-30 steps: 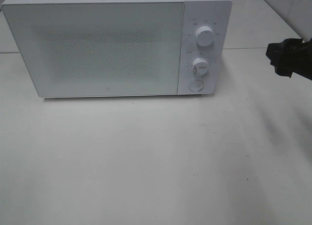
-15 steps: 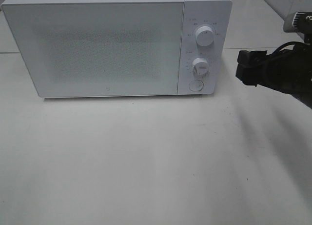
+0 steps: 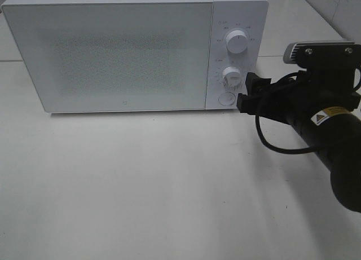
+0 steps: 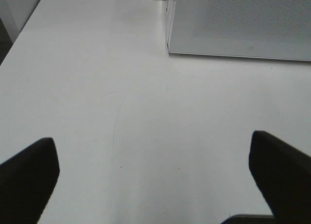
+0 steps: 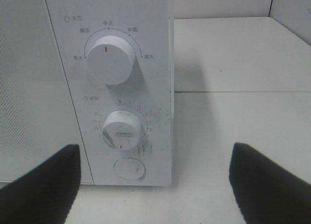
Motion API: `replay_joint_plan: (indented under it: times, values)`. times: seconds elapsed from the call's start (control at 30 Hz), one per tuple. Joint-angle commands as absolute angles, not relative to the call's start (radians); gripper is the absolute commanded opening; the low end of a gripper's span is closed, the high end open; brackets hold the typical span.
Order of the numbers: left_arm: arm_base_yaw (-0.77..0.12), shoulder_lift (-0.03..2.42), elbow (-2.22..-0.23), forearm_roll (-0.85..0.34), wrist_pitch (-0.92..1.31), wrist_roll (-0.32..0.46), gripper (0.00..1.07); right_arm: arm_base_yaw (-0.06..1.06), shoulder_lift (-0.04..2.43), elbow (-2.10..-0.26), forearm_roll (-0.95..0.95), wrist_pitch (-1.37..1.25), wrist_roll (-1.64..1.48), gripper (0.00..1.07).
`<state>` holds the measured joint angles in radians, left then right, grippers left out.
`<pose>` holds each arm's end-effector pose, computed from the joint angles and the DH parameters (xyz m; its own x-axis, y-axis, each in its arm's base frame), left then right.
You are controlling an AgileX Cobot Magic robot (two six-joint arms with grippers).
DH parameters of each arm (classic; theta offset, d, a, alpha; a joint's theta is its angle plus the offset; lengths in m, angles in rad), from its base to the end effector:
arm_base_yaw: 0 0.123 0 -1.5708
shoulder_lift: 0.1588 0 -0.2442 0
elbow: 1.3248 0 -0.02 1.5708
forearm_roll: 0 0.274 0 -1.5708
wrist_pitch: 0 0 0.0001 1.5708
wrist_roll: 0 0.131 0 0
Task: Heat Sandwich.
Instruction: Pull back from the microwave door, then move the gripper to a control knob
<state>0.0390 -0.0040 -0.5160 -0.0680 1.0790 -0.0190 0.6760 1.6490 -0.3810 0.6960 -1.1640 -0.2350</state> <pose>0.0891 -0.0044 0.2740 -0.4534 -0.0688 -0.8886 -0.0088 0.9973 -0.0727 0.2707 0.1182 0.1016 -0.0984 0.0082 -0.9951 -0.0416 0.9991 0.0124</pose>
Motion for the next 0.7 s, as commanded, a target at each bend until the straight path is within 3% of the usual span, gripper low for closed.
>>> replay_joint_plan:
  times: [0.03, 0.7]
  values:
    - [0.037, -0.027, -0.515, -0.070, 1.073, -0.020, 1.00, 0.709, 1.678, -0.402, 0.748, -1.202, -0.244, 0.76]
    - [0.037, -0.027, -0.515, -0.070, 1.073, -0.020, 1.00, 0.728, 1.863, -0.561, 0.767, -1.194, -0.246, 0.76]
